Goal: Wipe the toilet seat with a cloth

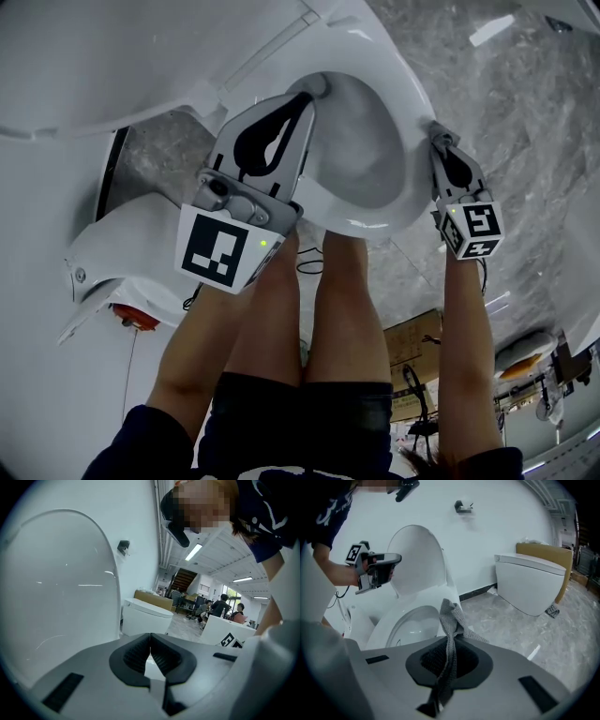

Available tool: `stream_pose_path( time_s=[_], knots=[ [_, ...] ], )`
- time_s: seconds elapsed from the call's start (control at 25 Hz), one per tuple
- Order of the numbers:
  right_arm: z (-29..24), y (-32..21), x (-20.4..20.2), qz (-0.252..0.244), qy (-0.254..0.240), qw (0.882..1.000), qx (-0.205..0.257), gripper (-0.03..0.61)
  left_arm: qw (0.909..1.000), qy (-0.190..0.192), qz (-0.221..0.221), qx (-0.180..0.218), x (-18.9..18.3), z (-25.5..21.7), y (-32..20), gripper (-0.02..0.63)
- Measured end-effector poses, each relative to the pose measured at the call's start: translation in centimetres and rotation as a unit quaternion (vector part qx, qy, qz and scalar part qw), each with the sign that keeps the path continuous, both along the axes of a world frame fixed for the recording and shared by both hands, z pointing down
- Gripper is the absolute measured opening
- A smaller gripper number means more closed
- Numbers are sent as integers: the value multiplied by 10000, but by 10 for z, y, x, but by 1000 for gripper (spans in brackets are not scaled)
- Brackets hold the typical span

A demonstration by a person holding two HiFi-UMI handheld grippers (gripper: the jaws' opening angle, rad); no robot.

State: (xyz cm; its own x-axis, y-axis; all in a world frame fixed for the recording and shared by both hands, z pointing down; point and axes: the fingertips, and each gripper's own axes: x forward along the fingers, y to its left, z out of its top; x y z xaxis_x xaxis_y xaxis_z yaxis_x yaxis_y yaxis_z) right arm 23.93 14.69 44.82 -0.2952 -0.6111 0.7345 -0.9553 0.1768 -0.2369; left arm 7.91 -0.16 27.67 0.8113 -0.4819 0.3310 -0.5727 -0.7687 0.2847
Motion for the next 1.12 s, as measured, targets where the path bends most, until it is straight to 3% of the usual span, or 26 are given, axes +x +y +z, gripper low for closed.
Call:
stream_pose_path(
  time_s=[0.32, 0.44, 0.68, 0.92, 1.12],
  knots=[
    [3, 97, -17, 165, -335, 9965, -749, 26, 9999, 43, -110, -54, -3, 0, -1, 21],
    [4, 110, -18, 278, -398, 9945, -930, 26, 9999, 13, -128, -44, -6, 1, -3, 21],
    [3, 30, 4, 331, -444, 9980, -290, 26, 9999, -93, -113, 14, -17, 4, -2, 21],
    [0, -64, -5, -213, -387, 9989, 157, 26, 9998, -150, -105, 11, -22, 7, 3, 21],
    [-1, -58, -9, -431, -230, 9986, 203, 26, 9997, -35, -221, -19, -19, 3, 2, 21]
  ],
)
